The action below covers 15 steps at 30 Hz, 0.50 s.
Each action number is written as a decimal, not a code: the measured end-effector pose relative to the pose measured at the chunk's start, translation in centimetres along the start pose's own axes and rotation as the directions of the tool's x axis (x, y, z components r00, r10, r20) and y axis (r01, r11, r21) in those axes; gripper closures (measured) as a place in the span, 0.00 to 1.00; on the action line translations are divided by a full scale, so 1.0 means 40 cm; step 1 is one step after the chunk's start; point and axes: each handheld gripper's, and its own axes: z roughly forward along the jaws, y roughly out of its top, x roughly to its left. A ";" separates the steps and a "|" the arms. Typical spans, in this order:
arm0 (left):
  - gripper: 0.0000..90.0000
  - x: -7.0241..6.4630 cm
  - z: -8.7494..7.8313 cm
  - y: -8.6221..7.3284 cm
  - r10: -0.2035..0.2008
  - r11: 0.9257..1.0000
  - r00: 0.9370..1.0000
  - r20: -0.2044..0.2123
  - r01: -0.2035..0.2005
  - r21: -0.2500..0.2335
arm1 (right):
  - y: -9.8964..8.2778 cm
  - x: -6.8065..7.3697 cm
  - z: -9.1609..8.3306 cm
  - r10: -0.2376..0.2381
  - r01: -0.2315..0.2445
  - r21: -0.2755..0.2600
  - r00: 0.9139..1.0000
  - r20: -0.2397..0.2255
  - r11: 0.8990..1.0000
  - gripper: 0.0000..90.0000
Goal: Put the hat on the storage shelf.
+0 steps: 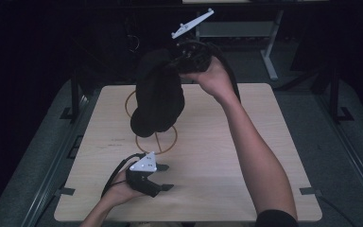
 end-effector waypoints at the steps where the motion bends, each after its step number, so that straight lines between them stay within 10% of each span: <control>1: 0.36 0.001 -0.001 0.000 -0.001 1.000 1.000 0.001 0.001 -0.002 | 0.011 0.000 0.013 0.003 -0.003 0.018 1.000 0.002 1.000 0.96; 15: 0.36 0.007 0.000 -0.004 0.008 1.000 1.000 0.005 -0.007 -0.003 | 0.080 -0.020 0.150 -0.030 0.034 0.112 0.999 -0.042 0.993 0.95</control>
